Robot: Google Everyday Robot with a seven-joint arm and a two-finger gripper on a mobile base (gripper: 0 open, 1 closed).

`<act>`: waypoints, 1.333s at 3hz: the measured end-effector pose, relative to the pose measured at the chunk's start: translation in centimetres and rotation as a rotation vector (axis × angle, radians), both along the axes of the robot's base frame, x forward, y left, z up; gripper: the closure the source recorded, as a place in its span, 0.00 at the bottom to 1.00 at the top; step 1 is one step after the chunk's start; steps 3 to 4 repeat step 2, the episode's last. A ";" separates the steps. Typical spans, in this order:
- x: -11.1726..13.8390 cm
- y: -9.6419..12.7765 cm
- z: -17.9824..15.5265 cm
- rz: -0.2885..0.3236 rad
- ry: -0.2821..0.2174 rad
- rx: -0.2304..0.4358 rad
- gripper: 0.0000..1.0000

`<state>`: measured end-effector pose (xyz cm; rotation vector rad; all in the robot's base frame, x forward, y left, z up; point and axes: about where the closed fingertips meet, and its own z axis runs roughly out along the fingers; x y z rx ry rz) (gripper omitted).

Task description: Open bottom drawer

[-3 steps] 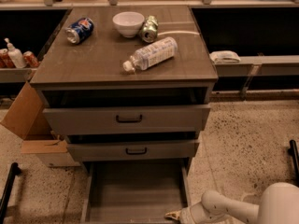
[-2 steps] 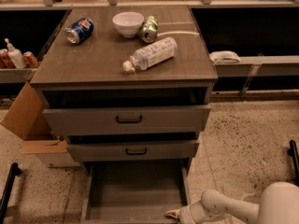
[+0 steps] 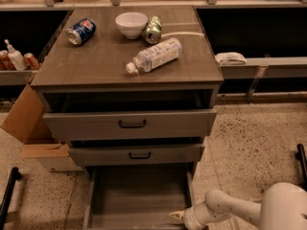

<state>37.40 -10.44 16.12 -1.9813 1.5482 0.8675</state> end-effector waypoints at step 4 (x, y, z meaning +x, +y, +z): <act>2.7 0.5 3.4 0.064 0.002 -0.013 0.00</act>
Offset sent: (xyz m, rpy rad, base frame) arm 0.0480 0.0033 0.0724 -0.0294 -0.0282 0.1029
